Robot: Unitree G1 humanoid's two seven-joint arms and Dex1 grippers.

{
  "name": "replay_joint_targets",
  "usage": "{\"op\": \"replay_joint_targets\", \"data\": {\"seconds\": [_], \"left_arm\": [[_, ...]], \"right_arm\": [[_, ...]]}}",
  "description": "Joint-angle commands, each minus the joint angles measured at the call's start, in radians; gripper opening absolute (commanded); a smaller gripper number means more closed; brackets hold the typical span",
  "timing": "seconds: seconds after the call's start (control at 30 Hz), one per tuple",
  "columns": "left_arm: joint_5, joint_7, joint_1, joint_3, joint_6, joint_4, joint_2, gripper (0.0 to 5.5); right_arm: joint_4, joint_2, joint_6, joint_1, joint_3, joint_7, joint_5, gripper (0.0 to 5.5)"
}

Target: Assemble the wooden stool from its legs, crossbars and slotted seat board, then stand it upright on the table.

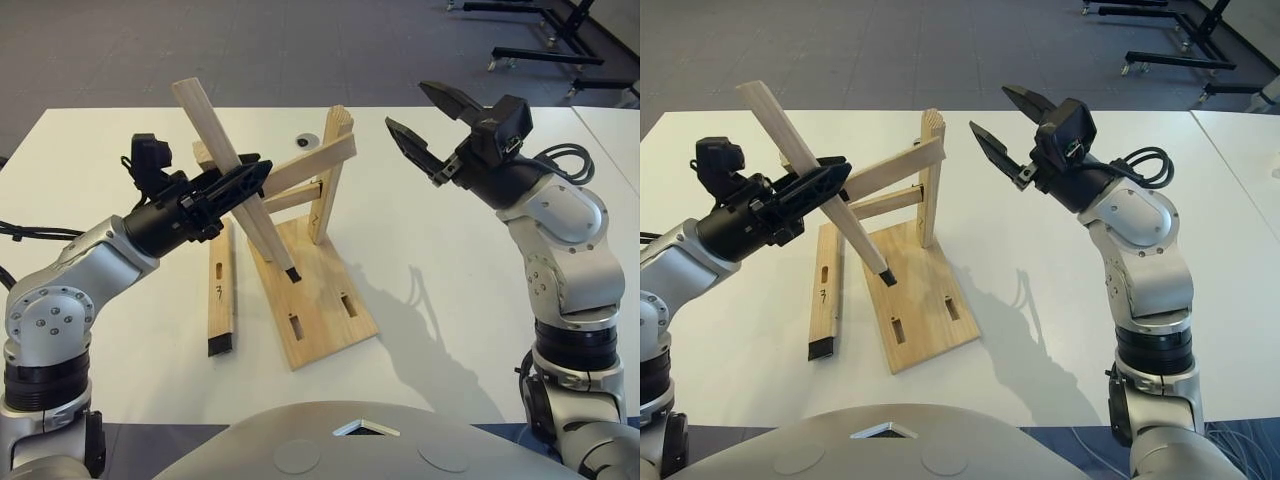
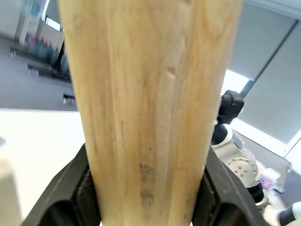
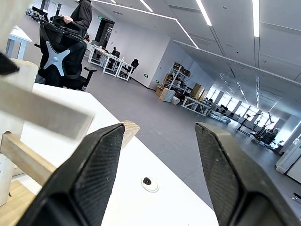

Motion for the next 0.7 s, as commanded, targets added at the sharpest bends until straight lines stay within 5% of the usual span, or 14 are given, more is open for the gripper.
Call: {"op": "replay_joint_targets", "data": {"seconds": [0.03, 0.27, 0.7], "left_arm": [[0.03, -0.099, 0.05, 0.043, -0.062, -0.118, -0.01, 2.05], [0.113, -0.278, 0.219, 0.095, -0.111, -0.209, 0.017, 2.05], [0.215, -0.286, 0.46, 0.051, -0.282, -0.283, -0.16, 2.05]], "right_arm": [[-0.034, -0.001, 0.023, 0.026, -0.034, -0.022, 0.016, 2.75], [-0.064, -0.005, 0.046, 0.053, -0.07, -0.041, 0.043, 2.75], [-0.131, -0.005, 0.112, 0.109, -0.06, -0.065, 0.059, 2.75]]}}
